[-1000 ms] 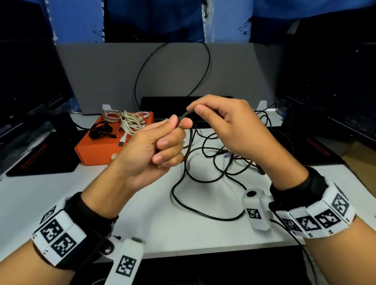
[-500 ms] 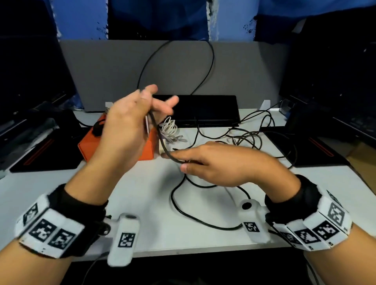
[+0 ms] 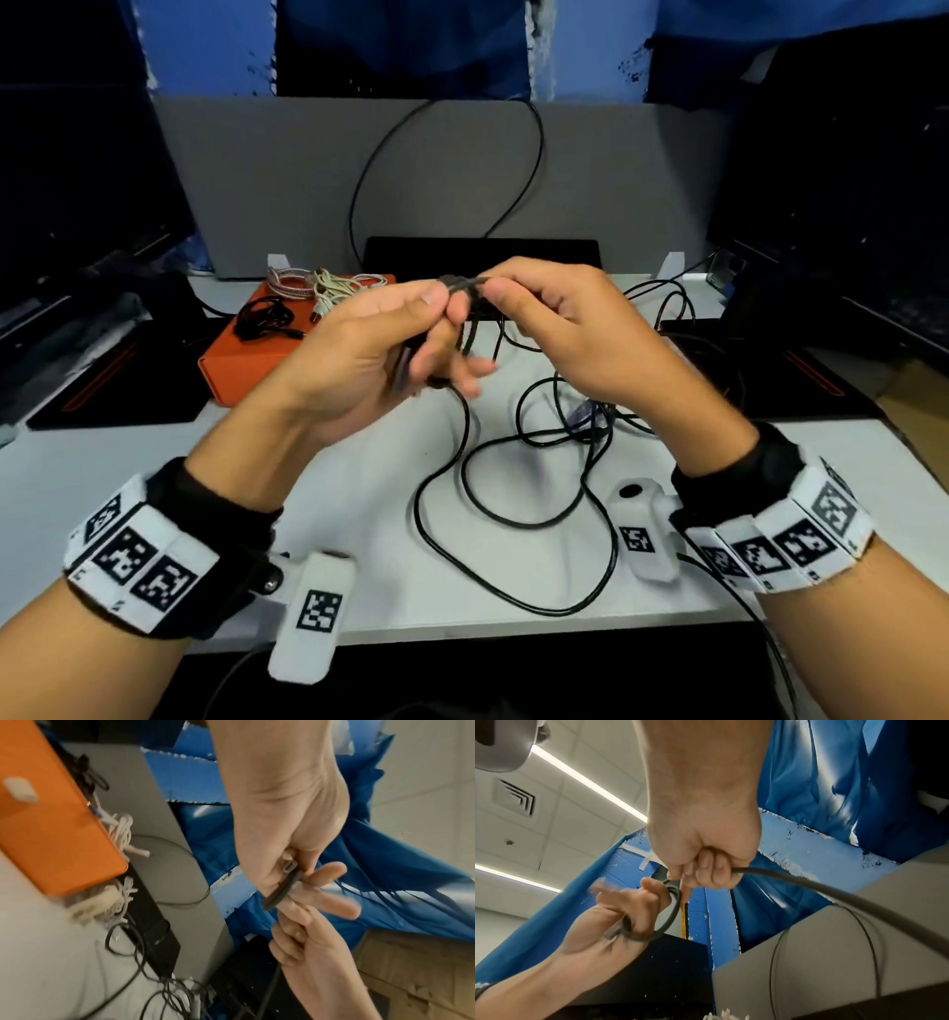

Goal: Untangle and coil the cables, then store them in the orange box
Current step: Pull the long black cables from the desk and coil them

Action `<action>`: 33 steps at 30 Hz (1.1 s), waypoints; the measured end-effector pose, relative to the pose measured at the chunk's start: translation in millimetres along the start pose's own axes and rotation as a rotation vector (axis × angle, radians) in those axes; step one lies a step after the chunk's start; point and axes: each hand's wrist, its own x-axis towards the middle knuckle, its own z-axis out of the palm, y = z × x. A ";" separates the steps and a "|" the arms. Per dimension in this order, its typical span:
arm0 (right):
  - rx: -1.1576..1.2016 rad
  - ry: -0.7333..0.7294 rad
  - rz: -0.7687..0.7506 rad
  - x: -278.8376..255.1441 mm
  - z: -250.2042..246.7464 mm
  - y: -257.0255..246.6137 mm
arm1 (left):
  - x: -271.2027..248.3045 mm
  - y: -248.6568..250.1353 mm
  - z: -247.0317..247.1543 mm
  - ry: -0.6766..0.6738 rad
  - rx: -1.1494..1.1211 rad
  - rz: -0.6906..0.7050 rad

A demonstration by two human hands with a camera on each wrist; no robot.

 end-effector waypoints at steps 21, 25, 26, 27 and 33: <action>0.751 -0.059 0.352 -3.1 16.2 -19.3 | 4.2 -15.5 5.1 -0.175 -0.550 -0.031; 0.352 0.065 0.132 -6.0 24.2 -19.3 | 3.0 -11.4 1.5 -0.247 -0.378 -0.081; 0.288 0.046 0.099 -6.7 24.2 -19.8 | 2.2 -10.0 0.6 -0.263 -0.364 -0.109; 0.278 0.020 0.087 -6.8 22.9 -19.3 | 1.2 -9.1 0.0 -0.270 -0.374 -0.128; 0.609 -0.105 0.196 -4.1 6.0 -16.4 | 0.0 -8.1 14.7 -0.175 -0.522 -0.050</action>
